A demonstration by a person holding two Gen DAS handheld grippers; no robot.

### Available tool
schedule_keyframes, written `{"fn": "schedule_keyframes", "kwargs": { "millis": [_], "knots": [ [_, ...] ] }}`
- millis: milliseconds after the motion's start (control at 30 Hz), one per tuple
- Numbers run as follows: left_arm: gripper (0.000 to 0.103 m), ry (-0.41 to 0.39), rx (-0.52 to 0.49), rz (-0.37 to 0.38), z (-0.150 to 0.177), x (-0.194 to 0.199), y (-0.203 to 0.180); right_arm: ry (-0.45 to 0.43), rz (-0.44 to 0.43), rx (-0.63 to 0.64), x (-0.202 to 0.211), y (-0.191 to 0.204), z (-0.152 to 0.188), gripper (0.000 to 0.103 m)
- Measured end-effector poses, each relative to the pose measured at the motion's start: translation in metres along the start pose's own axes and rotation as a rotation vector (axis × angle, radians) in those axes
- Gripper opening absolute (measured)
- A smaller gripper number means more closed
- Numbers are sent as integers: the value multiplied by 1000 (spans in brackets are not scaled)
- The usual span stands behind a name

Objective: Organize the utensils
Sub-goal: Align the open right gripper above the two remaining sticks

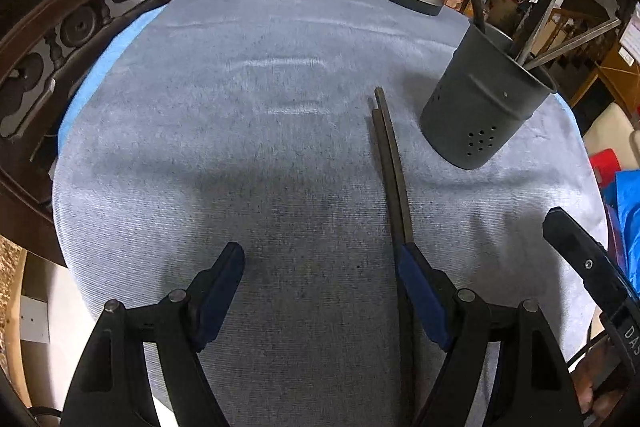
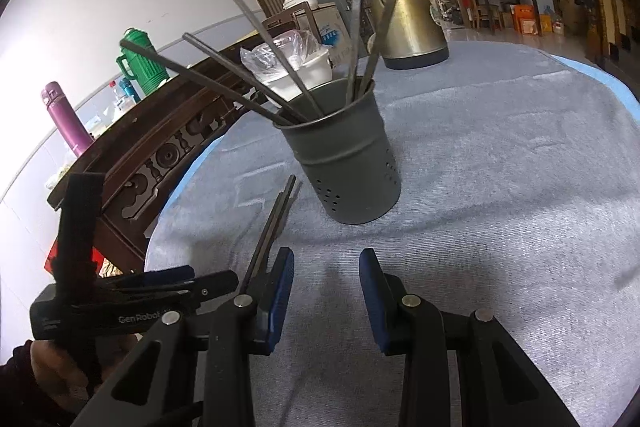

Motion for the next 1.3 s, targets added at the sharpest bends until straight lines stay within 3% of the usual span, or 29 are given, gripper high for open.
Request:
{"fn": "schedule_keyframes", "kwargs": {
  "millis": [567,1000,1300],
  "knots": [
    [80,12,0,-7,-4,-7,-5,2,3,-30,2,-4,2,38],
    [88,22,2,-29,-19,-21,-9,-1,1,-48,4,-7,3,38],
    [88,37,8,-41,-25,-23,2,-10,6,-55,9,-10,1,38]
  ]
}}
Point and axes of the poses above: each gripper's, at about its wrist camera, not at the fingertips, and x roughly against the way its jaws point, y to its left, z to its underside, the point moved 9 cm from there along -x, roughly the way its jaws point, and after that the axes turned 2 degrees about z, right-handed, at the moved point
